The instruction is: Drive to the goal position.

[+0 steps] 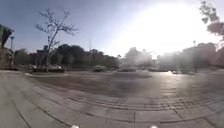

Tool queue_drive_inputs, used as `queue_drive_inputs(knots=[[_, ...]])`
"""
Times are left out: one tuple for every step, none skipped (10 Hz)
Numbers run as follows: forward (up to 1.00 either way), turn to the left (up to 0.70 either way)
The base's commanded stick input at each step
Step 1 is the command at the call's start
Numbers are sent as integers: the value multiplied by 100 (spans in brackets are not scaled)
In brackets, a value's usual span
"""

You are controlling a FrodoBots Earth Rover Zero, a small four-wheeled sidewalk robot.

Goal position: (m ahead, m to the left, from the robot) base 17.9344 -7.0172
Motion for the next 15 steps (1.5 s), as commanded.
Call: queue_drive_inputs(knots=[[70, -2], [70, -2], [70, -2], [70, -2], [70, -2], [70, -2], [70, -2], [70, -3], [70, -3], [70, -5], [70, -20], [70, -32], [70, -35], [70, -35], [70, -35]])
